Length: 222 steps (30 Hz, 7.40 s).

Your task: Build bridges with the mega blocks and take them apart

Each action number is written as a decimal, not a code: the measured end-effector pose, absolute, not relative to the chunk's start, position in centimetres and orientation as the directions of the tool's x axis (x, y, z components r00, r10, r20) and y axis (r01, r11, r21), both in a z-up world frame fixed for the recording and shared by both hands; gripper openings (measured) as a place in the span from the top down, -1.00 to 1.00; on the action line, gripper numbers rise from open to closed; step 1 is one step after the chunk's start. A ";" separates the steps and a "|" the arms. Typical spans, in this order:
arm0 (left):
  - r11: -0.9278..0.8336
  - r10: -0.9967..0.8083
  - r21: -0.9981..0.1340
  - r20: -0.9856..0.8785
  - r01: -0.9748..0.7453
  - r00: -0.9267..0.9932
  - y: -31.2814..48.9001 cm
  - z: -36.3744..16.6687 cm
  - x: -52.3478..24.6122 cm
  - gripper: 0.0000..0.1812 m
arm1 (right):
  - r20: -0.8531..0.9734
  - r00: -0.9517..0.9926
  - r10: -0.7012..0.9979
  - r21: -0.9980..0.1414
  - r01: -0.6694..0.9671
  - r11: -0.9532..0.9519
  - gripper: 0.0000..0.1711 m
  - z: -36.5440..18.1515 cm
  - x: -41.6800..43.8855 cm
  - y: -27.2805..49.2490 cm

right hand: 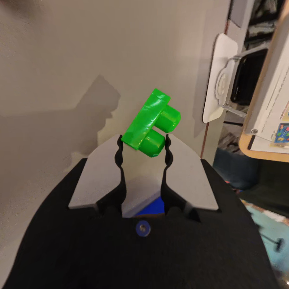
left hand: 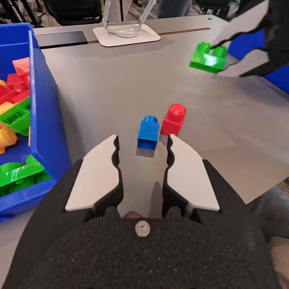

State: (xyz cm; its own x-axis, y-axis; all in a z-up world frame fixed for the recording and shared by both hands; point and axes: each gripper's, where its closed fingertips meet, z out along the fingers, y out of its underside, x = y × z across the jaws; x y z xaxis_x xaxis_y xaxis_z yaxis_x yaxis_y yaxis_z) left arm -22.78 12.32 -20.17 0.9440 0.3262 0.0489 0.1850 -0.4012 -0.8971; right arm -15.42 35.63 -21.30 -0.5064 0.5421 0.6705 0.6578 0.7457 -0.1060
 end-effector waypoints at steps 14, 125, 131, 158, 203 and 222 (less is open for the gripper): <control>-0.489 0.306 -0.861 -0.022 0.138 0.952 13.5 -21.6 -21.3 0.31 | 0.665 -0.732 0.147 0.413 0.525 0.744 0.38 -24.8 -6.5 39.2; -0.390 -0.047 -0.921 0.025 0.005 0.999 16.7 -18.9 -12.8 0.60 | -0.309 -0.380 0.872 -0.900 0.413 -0.139 1.00 -15.6 -13.6 17.9; -0.423 -0.037 -0.906 0.023 0.005 0.999 16.7 -19.6 -13.0 0.60 | -0.277 -0.366 0.888 -0.907 0.404 -0.116 1.00 -15.5 -13.5 18.3; -0.702 0.017 -0.710 0.059 0.054 0.998 18.6 -26.5 -24.0 0.60 | -0.160 -0.205 0.966 -0.953 0.285 -0.098 1.00 -13.0 -3.8 25.6; -0.726 0.314 -0.680 -0.193 0.104 0.930 17.1 -23.9 -29.3 1.00 | -0.160 -0.201 0.966 -0.948 0.303 -0.094 1.00 -13.6 -3.5 26.2; -0.787 0.196 -0.613 -0.132 0.075 0.972 19.6 -26.2 -26.8 1.00 | -0.156 -0.202 0.967 -0.950 0.300 -0.091 1.00 -13.3 -3.3 26.5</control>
State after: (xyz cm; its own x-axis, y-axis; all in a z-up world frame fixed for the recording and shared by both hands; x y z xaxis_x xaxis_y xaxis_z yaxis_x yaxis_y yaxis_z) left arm -26.78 19.61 -26.16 0.9718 0.1955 -0.1315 0.0754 -0.7868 -0.6126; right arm -3.27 26.46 -13.29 -0.2015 0.9670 -0.1561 0.2999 -0.0908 -0.9497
